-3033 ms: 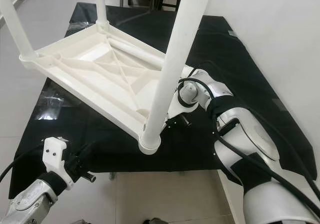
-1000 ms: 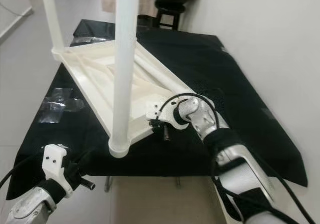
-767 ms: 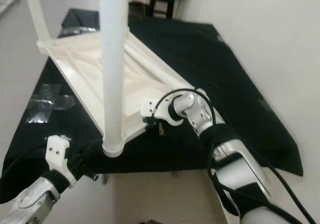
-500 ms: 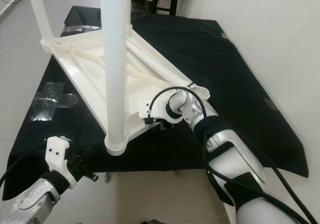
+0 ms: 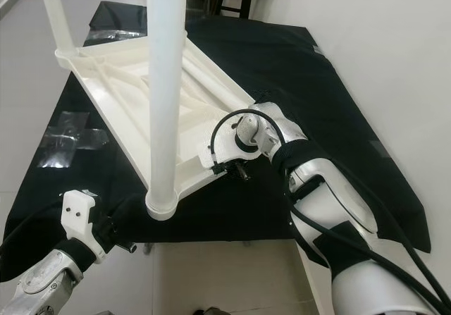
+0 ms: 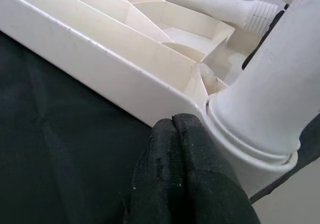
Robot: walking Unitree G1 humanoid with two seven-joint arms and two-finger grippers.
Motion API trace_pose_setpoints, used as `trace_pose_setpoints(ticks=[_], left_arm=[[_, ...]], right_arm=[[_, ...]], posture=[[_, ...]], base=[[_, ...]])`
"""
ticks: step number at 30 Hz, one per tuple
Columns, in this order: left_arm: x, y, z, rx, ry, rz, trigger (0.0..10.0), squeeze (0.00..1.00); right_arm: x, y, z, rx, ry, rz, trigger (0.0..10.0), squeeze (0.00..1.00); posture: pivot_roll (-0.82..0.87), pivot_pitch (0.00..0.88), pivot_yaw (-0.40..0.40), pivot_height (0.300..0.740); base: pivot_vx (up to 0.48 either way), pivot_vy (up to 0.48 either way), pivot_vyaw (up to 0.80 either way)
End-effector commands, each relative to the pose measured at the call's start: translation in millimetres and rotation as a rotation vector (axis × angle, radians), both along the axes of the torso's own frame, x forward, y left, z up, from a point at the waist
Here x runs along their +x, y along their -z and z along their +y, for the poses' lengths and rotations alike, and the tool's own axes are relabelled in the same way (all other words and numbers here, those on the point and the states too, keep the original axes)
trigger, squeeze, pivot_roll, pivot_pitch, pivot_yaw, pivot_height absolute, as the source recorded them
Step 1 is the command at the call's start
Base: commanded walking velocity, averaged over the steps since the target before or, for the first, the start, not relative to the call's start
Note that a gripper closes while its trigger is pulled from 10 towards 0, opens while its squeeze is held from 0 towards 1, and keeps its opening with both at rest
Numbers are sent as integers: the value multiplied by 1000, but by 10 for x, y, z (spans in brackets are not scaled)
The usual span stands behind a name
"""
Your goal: Building children table
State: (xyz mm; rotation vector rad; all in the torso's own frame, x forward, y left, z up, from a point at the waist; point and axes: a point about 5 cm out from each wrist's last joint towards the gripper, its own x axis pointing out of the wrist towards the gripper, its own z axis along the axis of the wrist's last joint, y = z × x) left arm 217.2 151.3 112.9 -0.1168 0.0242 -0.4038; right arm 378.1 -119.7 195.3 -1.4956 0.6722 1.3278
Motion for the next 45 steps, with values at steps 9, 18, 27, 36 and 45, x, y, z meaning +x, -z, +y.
trace_pose_setpoints(ticks=[9, 18, 27, 36, 45], left_arm=[[-17, 61, -15, 6, 3, 22, 10000, 0], [-34, 64, -20, 3, 10, 27, 10000, 0], [-39, 69, -14, 11, 21, 32, 10000, 0], [-32, 67, -4, 14, 14, 29, 10000, 0], [-34, 67, 5, 16, 5, 26, 10000, 0]], right_arm=[[-218, 331, -15, 228, 59, 258, 0, 0], [-426, 408, 148, 547, 192, 369, 0, 0], [-262, 440, 418, 672, 297, 202, 0, 0], [-222, 220, 988, 818, 274, 79, 4000, 0], [-121, 39, 1154, 896, 293, 7, 10000, 969]], posture=[[54, 101, -190, 740], [54, 105, -179, 740], [60, 105, -169, 740], [73, 102, -175, 740], [68, 103, -180, 740]], base=[[0, 0, 0], [0, 0, 0], [0, 0, 0], [0, 0, 0], [0, 0, 0]])
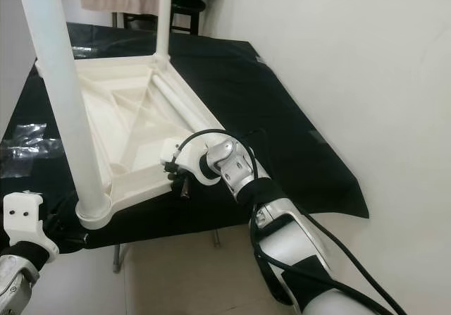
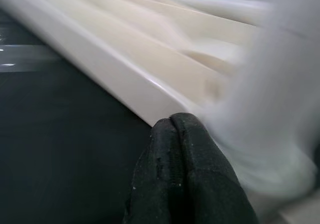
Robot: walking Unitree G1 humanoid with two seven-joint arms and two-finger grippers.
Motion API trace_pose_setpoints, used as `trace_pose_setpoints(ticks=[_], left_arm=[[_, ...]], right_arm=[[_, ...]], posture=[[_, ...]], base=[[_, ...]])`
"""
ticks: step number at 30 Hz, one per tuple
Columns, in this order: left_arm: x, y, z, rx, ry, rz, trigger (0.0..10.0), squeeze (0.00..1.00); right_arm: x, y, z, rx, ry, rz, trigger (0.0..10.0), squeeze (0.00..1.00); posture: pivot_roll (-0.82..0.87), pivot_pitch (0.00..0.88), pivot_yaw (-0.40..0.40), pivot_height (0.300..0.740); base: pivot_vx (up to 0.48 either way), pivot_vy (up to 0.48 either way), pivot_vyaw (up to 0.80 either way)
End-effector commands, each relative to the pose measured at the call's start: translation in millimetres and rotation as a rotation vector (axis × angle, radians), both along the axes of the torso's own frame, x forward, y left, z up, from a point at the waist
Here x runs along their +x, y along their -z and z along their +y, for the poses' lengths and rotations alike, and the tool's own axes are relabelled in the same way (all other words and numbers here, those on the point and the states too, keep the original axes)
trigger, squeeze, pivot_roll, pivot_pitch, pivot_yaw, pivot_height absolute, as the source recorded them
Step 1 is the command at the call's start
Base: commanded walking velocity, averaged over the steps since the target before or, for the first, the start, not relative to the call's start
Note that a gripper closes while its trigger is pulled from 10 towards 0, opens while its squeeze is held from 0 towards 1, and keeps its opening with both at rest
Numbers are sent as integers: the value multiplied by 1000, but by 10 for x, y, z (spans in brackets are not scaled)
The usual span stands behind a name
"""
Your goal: Building children table
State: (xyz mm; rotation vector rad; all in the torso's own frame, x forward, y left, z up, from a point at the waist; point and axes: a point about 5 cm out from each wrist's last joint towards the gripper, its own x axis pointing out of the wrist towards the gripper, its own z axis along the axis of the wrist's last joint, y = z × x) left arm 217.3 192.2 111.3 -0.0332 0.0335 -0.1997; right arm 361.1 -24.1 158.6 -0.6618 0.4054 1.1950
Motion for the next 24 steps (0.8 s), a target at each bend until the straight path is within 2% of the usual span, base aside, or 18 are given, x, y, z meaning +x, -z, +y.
trace_pose_setpoints(ticks=[1, 2, 3, 4, 5, 6, 7, 19, 21, 22, 24], left_arm=[[-35, 51, -404, -74, 207, 24, 10000, 0], [-34, 52, -404, -75, 206, 24, 10000, 0], [-34, 52, -405, -75, 206, 25, 10000, 0], [-33, 53, -406, -75, 207, 25, 10000, 0], [-33, 52, -407, -75, 207, 25, 10000, 0], [-32, 52, -406, -74, 207, 25, 10000, 0], [-31, 51, -405, -73, 206, 24, 10000, 0], [-83, -3, -433, -42, 229, 10, 10000, 0], [-83, -17, -441, -37, 231, 3, 10000, 0], [-81, -22, -439, -36, 229, 2, 10000, 0], [-88, -27, -433, -34, 228, 2, 10000, 0]], right_arm=[[49, -328, 198, 120, -9, -137, 10000, 969], [78, -347, 185, 120, 15, -154, 10000, 965], [89, -360, 185, 122, 27, -162, 10000, 875], [85, -363, 194, 124, 22, -159, 10000, 710], [63, -356, 211, 129, 1, -147, 10000, 86], [49, -350, 225, 133, -13, -137, 10000, 86], [38, -343, 235, 138, -23, -128, 10000, 0], [17, -246, 199, 120, -62, -87, 10000, 0], [-16, -161, 160, 57, -104, -59, 10000, 0], [-26, -113, 122, 4, -128, -60, 10000, 118], [-3, -74, 13, -88, -159, -73, 10000, 90]], posture=[[68, 103, -180, 740], [68, 103, -180, 740], [65, 105, -178, 740], [65, 105, -178, 740], [65, 105, -178, 740], [65, 105, -178, 740], [69, 105, -177, 740], [66, 106, -175, 740], [70, 106, -176, 740], [70, 106, -176, 740], [77, 109, -178, 740]], base=[[0, 0, 0], [0, 0, 0], [0, 0, 0], [0, 0, 0], [0, 0, 0], [0, 0, 0], [0, 0, 0], [0, 0, 0], [0, 0, 0], [0, 0, 0], [0, 0, 0]])
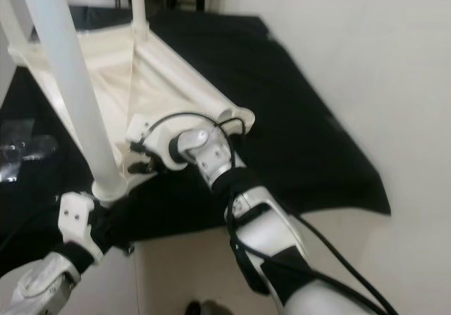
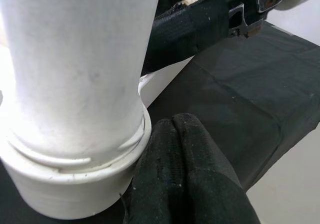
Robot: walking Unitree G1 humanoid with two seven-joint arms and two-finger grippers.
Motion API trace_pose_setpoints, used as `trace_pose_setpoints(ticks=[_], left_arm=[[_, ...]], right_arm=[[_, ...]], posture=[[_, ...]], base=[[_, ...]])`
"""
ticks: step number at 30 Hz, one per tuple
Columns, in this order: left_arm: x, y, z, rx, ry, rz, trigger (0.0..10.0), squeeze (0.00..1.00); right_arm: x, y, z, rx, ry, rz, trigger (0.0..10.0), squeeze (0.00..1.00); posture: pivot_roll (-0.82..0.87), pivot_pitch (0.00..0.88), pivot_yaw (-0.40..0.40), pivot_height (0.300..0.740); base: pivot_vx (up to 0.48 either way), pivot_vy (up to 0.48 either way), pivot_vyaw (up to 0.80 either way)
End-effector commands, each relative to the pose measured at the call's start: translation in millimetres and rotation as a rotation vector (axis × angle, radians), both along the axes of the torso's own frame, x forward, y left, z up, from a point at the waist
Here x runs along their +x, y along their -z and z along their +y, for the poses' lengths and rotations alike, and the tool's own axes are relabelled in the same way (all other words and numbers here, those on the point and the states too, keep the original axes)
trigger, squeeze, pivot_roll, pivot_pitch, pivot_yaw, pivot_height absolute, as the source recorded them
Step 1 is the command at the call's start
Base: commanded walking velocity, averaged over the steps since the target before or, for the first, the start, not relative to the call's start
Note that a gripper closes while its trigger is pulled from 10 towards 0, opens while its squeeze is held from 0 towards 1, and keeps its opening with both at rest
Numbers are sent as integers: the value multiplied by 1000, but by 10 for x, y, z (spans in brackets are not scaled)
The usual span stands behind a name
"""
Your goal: Building children table
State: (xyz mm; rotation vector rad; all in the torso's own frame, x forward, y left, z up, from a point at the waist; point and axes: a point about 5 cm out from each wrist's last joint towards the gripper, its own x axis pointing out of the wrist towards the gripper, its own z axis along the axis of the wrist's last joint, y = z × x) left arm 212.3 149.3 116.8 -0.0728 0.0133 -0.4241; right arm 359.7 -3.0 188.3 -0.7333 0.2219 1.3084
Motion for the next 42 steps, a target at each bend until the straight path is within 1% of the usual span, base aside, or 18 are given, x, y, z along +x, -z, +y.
trace_pose_setpoints(ticks=[1, 4, 5, 8, 10, 13, 16, 20, 21, 24, 26, 29, 33, 34, 35, 36, 37, 42], left_arm=[[-37, 27, -4, 14, 5, 20, 10000, 0], [-59, 27, 0, 14, 5, 24, 10000, 0], [-107, 45, -21, 9, 12, 36, 10000, 0], [-125, 52, -34, 6, 15, 40, 10000, 0], [-178, 67, -110, -1, 37, 53, 10000, 0], [-215, 75, -169, -4, 55, 60, 10000, 0], [-226, 78, -181, -2, 58, 62, 10000, 0], [-235, 86, -182, 0, 57, 66, 10000, 0], [-237, 92, -183, 5, 59, 68, 10000, 0], [-239, 96, -186, 9, 61, 69, 10000, 0], [-241, 103, -194, 15, 66, 73, 10000, 0], [-241, 108, -205, 17, 70, 76, 10000, 0], [-244, 111, -217, 17, 71, 78, 10000, 0], [-245, 112, -223, 16, 71, 78, 10000, 0], [-245, 112, -223, 16, 71, 78, 10000, 0], [-246, 113, -227, 15, 70, 78, 10000, 0], [-246, 114, -231, 14, 69, 78, 10000, 0], [-241, 123, -236, 12, 66, 78, 10000, 0]], right_arm=[[11, 223, -199, -139, 13, 38, 10000, 90], [66, 185, -336, -197, 0, 28, 10000, 39], [170, -64, -493, -157, 2, 27, 10000, 0], [202, -167, -543, -135, 1, 22, 10000, 0], [244, -344, -701, -175, -30, 6, 10000, 0], [254, -401, -792, -232, -52, 3, 10000, 0], [257, -400, -820, -274, -59, -2, 10000, 0], [278, -337, -842, -388, -53, -49, 10000, 0], [301, -306, -819, -429, -28, -91, 10000, 0], [318, -281, -790, -453, -7, -126, 10000, 0], [340, -176, -761, -542, 23, -196, 10000, 0], [345, -85, -748, -601, 37, -235, 10000, 0], [352, -75, -729, -623, 43, -259, 10000, 0], [356, -82, -721, -638, 40, -272, 4824, 0], [356, -82, -721, -638, 40, -272, 4824, 0], [360, -85, -714, -653, 34, -287, 549, 0], [357, -88, -705, -671, 17, -296, 0, 0], [338, -104, -672, -718, -53, -303, 0, 0]], posture=[[77, 109, -178, 740], [78, 109, -180, 740], [82, 113, -187, 740], [81, 114, -187, 740], [82, 117, -194, 740], [86, 120, -198, 740], [88, 121, -200, 740], [89, 123, -203, 740], [90, 124, -205, 740], [92, 127, -208, 740], [89, 131, -208, 740], [89, 131, -212, 740], [88, 132, -217, 740], [87, 132, -220, 740], [87, 132, -220, 740], [87, 132, -220, 740], [87, 130, -223, 740], [86, 125, -228, 740]], base=[[0, 0, 0], [0, 0, 0], [0, 0, 0], [0, 0, 0], [0, 0, 0], [0, 0, 0], [0, 0, 0], [0, 0, 0], [0, 0, 0], [0, 0, 0], [0, 0, 0], [0, 0, 0], [0, 0, 0], [0, 0, 0], [0, 0, 0], [0, 0, 0], [0, 0, 0], [0, 0, 0]])
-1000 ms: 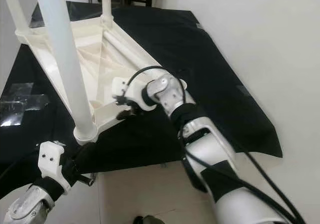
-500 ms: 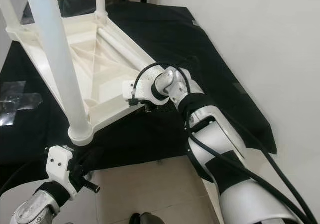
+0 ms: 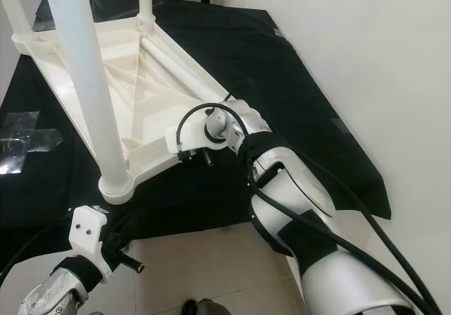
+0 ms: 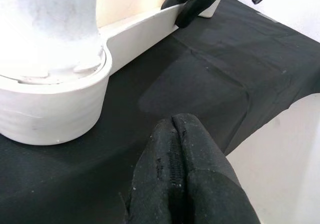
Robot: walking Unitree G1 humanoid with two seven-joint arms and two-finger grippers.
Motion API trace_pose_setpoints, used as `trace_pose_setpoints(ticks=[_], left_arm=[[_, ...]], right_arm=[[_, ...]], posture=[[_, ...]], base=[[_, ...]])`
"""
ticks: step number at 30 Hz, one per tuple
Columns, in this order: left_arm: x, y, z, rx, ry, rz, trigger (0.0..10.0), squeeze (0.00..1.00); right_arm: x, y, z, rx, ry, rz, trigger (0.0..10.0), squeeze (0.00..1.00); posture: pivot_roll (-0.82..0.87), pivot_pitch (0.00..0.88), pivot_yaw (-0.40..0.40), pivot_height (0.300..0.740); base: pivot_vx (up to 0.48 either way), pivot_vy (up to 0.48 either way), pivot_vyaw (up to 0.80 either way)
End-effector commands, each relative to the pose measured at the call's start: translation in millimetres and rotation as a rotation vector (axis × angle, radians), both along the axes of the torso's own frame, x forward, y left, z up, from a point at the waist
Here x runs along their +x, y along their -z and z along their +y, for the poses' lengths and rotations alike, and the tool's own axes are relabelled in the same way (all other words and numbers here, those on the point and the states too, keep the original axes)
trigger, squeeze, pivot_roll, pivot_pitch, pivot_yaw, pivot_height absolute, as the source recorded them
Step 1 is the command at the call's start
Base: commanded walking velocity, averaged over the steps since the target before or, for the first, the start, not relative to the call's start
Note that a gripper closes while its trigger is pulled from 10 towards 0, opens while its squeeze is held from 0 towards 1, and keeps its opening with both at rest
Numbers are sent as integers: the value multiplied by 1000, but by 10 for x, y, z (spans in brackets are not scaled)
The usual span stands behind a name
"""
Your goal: Building children table
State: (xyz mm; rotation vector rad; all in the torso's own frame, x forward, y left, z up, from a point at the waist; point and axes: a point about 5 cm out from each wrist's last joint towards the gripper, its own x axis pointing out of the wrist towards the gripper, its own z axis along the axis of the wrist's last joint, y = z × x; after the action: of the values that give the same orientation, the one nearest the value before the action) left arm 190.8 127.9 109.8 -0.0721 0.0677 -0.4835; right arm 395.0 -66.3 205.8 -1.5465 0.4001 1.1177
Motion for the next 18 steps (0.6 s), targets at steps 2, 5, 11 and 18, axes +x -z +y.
trace_pose_setpoints(ticks=[2, 5, 11, 18], left_arm=[[-25, 55, -22, 1, 4, 28, 10000, 0], [-20, 57, -23, 1, 3, 28, 10000, 0], [-17, 62, -23, 1, 1, 27, 10000, 0], [-21, 59, -8, 0, 2, 28, 10000, 0]], right_arm=[[-17, 69, -36, -18, 0, 37, 0, 0], [-24, 67, -36, -15, -10, 50, 0, 0], [-109, 45, -68, 47, -60, 237, 0, 0], [-283, 9, -35, 165, -201, 504, 0, 0]], posture=[[86, 125, -228, 740], [86, 121, -229, 740], [90, 116, -227, 740], [75, 119, -214, 740]], base=[[0, 0, 0], [0, 0, 0], [0, 0, 0], [0, 0, 0]])
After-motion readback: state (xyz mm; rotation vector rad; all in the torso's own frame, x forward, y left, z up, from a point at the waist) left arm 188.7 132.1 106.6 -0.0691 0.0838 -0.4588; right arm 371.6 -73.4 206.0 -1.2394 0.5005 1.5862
